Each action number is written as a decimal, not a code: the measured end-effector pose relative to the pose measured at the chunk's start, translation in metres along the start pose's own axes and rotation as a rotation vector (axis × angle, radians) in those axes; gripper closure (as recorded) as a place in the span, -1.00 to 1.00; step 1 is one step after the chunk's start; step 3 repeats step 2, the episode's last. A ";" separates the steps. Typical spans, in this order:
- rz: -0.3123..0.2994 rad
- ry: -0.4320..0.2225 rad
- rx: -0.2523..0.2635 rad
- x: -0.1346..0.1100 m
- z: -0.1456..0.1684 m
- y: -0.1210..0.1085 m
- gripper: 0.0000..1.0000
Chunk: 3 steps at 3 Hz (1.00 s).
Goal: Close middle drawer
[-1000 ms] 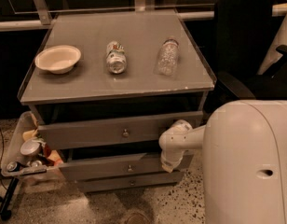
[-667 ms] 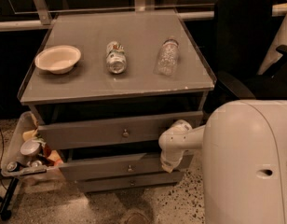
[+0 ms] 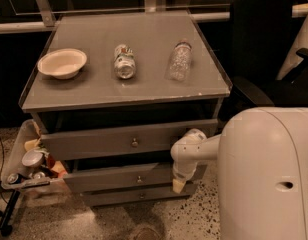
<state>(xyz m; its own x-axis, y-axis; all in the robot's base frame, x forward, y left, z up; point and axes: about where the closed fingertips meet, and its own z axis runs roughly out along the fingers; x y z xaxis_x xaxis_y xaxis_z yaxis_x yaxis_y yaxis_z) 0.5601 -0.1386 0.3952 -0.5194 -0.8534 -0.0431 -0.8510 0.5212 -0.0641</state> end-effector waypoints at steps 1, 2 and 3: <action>0.000 0.000 0.000 0.000 0.000 0.000 -1.00; 0.000 0.000 0.000 0.000 0.000 0.000 -1.00; 0.000 0.000 0.000 0.000 0.000 0.000 -1.00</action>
Offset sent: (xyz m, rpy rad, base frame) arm 0.0000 0.0000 0.0000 0.0000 0.0000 0.0000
